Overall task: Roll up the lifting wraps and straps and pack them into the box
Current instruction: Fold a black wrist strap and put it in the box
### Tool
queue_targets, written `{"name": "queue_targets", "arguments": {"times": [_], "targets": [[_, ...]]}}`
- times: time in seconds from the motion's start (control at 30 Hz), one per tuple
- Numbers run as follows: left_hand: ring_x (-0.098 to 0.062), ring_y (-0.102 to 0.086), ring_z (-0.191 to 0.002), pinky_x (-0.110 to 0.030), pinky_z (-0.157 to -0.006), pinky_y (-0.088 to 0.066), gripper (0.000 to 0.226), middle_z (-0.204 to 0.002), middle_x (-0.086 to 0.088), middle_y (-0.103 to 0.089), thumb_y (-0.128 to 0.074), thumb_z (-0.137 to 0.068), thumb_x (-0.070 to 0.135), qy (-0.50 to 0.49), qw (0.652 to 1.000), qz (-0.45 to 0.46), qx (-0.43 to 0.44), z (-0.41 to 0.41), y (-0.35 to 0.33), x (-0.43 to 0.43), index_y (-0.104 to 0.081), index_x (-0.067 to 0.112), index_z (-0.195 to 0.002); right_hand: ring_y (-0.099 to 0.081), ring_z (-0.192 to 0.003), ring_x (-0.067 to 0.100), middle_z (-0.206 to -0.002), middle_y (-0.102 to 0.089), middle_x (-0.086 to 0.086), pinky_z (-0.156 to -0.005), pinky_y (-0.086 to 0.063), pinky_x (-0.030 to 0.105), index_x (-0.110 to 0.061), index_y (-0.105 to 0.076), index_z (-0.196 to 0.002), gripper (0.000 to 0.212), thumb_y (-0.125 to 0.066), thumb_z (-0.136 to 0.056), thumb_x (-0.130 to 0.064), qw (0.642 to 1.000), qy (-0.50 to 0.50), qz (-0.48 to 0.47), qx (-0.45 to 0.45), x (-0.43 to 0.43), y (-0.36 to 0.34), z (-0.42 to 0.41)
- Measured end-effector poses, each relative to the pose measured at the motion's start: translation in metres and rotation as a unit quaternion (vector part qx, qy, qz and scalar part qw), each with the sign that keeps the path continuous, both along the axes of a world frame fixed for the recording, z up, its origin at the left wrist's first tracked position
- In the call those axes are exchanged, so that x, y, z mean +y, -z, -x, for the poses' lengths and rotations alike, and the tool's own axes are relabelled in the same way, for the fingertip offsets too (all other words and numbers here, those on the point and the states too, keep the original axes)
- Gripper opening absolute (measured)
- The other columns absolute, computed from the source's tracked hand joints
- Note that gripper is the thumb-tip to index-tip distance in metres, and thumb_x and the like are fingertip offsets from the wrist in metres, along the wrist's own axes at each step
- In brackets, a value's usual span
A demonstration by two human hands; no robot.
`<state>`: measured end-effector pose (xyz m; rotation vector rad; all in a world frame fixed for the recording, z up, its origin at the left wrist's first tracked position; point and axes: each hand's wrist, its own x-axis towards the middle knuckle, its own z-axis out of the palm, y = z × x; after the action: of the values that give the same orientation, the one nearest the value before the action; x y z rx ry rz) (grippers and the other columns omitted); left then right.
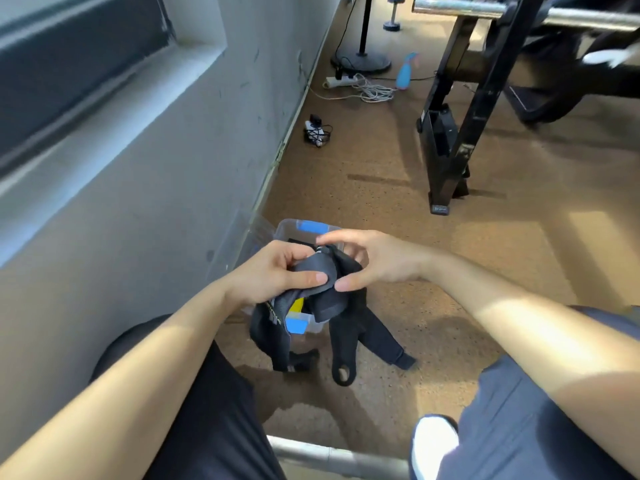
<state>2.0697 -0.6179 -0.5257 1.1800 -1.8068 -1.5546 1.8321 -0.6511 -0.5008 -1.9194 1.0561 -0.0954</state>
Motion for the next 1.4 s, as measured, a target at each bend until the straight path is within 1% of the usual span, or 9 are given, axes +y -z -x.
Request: {"name": "queue_targets", "arguments": {"times": [0.1,0.17,0.3,0.5,0.7,0.87,1.0,1.2,1.4], "targets": [[-0.023,-0.066,-0.078,-0.036,-0.072,-0.054,0.025,-0.086,-0.023,-0.069,-0.075,-0.092,0.018,0.004,1.000,-0.001,-0.001,-0.004,-0.002,0.003,-0.070,-0.006,-0.100,-0.058,-0.109,0.011,-0.116,-0.061,0.000,-0.100,-0.049,0.036,-0.016,-0.068,-0.112,0.043,-0.087,-0.079,-0.036,0.999,-0.019,0.025,0.005,0.001,0.002,-0.003],[-0.021,-0.067,-0.077,-0.034,-0.071,-0.055,0.024,-0.087,-0.024,-0.071,-0.075,-0.092,0.020,-0.002,1.000,0.001,-0.008,-0.003,-0.004,0.003,-0.072,-0.003,-0.099,-0.064,-0.097,0.017,-0.109,-0.067,0.013,-0.091,-0.052,0.047,-0.008,-0.066,-0.104,0.042,-0.088,-0.077,-0.033,1.000,-0.005,0.005,-0.007,0.002,0.004,-0.006],[-0.016,-0.069,-0.080,-0.031,-0.076,-0.056,0.023,-0.089,-0.011,-0.075,-0.074,-0.094,0.023,0.008,0.998,-0.049,-0.035,0.000,-0.004,0.001,-0.075,0.001,-0.100,-0.067,-0.076,0.010,-0.087,-0.072,0.003,-0.065,-0.054,0.028,-0.011,-0.066,-0.092,0.022,-0.085,-0.080,-0.014,0.999,0.002,-0.018,-0.033,-0.007,-0.006,-0.001],[-0.011,-0.070,-0.075,-0.022,-0.070,-0.052,0.014,-0.082,0.001,-0.076,-0.073,-0.094,0.027,0.050,0.991,-0.108,-0.060,0.006,-0.007,-0.001,-0.077,0.018,-0.084,-0.067,-0.079,0.009,-0.088,-0.074,-0.004,-0.071,-0.052,0.021,-0.013,-0.068,-0.095,0.015,-0.080,-0.086,-0.011,0.999,-0.010,-0.028,-0.029,-0.015,-0.018,0.017],[-0.011,-0.075,-0.096,-0.031,-0.090,-0.059,0.030,-0.103,0.006,-0.079,-0.080,-0.088,0.012,-0.063,0.995,0.064,-0.032,0.008,0.003,0.000,-0.076,0.018,-0.118,-0.075,-0.090,0.022,-0.099,-0.078,0.006,-0.077,-0.060,0.033,-0.013,-0.075,-0.101,0.011,-0.074,-0.091,-0.011,0.993,0.077,-0.075,-0.052,-0.014,-0.006,0.009],[0.007,-0.061,-0.068,-0.010,-0.070,-0.043,0.023,-0.085,0.015,-0.073,-0.084,-0.084,0.019,-0.124,0.966,0.218,-0.060,0.008,0.005,0.003,-0.080,0.021,-0.107,-0.074,-0.090,0.024,-0.102,-0.077,0.016,-0.077,-0.059,0.032,-0.008,-0.077,-0.104,0.013,-0.070,-0.095,-0.016,0.978,0.135,-0.126,-0.098,-0.012,0.005,0.006],[0.001,-0.053,-0.063,-0.020,-0.072,-0.044,0.044,-0.074,0.021,-0.064,-0.086,-0.082,0.030,-0.116,0.971,0.187,-0.095,0.011,0.009,0.000,-0.072,0.035,-0.124,-0.074,-0.096,0.022,-0.106,-0.077,0.013,-0.086,-0.060,0.032,-0.010,-0.077,-0.104,0.013,-0.072,-0.095,-0.016,0.982,0.116,-0.109,-0.102,-0.011,0.006,0.008],[0.002,-0.057,-0.064,-0.030,-0.071,-0.046,0.017,-0.069,0.026,-0.064,-0.085,-0.082,0.036,-0.145,0.958,0.199,-0.146,0.014,0.009,0.001,-0.069,0.036,-0.075,-0.072,-0.091,0.017,-0.103,-0.076,0.011,-0.080,-0.057,0.025,-0.009,-0.076,-0.104,0.011,-0.070,-0.095,-0.013,0.981,0.109,-0.108,-0.120,-0.013,0.009,0.011],[-0.006,-0.054,-0.066,-0.025,-0.067,-0.046,0.014,-0.074,0.004,-0.066,-0.082,-0.086,0.013,-0.058,0.991,0.122,-0.011,0.009,0.003,-0.005,-0.071,0.014,-0.078,-0.073,-0.095,0.015,-0.099,-0.077,-0.001,-0.086,-0.056,0.028,-0.021,-0.078,-0.098,0.008,-0.071,-0.095,-0.022,0.989,0.118,-0.056,-0.067,-0.023,0.015,0.019]]}}
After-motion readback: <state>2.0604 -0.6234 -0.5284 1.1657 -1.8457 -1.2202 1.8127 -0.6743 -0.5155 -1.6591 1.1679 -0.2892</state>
